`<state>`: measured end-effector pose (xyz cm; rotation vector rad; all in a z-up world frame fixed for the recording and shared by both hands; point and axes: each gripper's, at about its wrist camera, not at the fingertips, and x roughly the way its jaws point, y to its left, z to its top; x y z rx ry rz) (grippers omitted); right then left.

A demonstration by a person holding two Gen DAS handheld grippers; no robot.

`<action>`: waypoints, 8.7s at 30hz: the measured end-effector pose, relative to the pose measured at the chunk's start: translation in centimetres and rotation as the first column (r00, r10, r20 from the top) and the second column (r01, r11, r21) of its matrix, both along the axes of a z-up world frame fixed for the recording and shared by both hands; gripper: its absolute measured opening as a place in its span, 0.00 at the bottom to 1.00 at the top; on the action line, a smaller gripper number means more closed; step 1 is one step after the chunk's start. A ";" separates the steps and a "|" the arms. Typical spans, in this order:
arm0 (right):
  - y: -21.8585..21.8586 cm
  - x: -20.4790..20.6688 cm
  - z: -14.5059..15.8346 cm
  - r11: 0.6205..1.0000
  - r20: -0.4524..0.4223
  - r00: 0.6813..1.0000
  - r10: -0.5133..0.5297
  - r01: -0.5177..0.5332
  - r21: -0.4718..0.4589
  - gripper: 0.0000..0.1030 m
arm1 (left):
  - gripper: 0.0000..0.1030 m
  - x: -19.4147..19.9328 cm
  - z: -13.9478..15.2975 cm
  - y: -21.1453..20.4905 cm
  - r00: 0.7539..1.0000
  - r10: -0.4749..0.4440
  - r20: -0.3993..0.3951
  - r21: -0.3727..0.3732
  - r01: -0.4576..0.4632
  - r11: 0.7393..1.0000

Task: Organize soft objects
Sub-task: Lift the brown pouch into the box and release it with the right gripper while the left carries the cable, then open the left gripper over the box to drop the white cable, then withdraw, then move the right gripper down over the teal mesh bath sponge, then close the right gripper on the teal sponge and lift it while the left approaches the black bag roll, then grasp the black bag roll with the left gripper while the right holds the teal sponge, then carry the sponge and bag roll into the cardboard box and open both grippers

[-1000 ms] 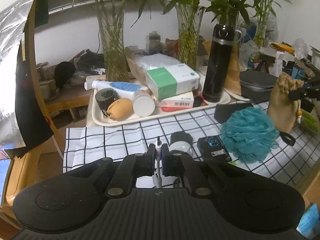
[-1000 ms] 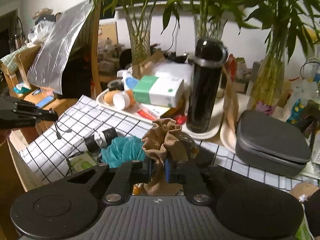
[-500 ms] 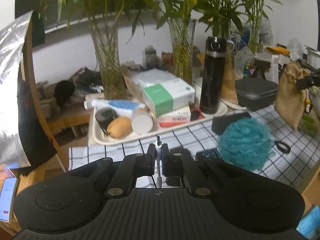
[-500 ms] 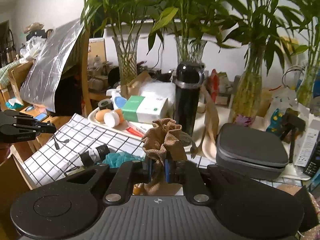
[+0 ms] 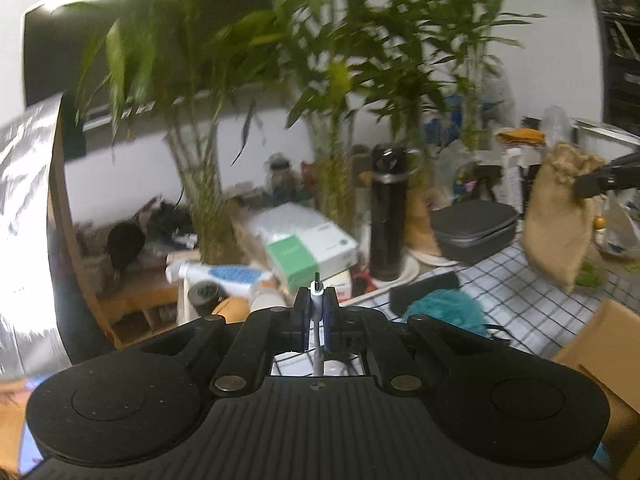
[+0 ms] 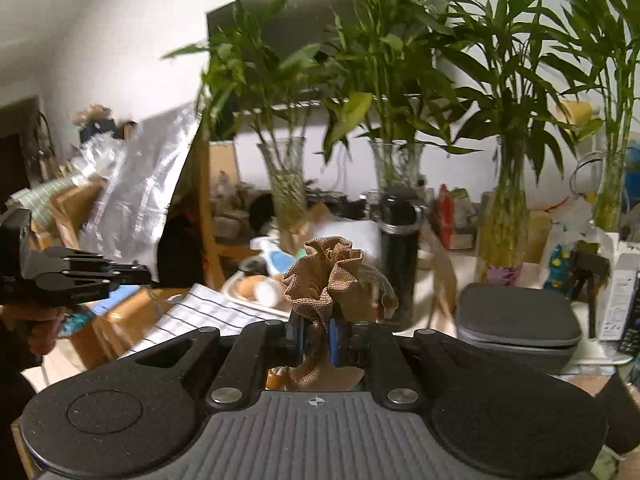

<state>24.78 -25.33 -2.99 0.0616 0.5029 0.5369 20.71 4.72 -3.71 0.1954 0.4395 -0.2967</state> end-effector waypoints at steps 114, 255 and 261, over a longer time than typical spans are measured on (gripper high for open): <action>3.5 -5.1 -4.0 0.984 -0.229 0.971 -0.074 0.034 -0.173 1.00 | 0.67 2.1 -2.9 -1.6 0.986 0.082 -0.143 0.001 -0.083 0.997; 0.4 0.7 -2.6 0.978 -0.052 0.996 -0.070 0.059 -0.198 0.23 | 0.40 2.7 -1.6 1.1 0.966 0.028 -0.257 0.025 -0.023 0.999; 1.0 -2.1 0.3 0.980 -0.022 0.999 -0.029 0.024 -0.199 0.23 | 0.40 -0.8 1.1 0.2 0.976 -0.007 -0.217 0.025 0.012 1.000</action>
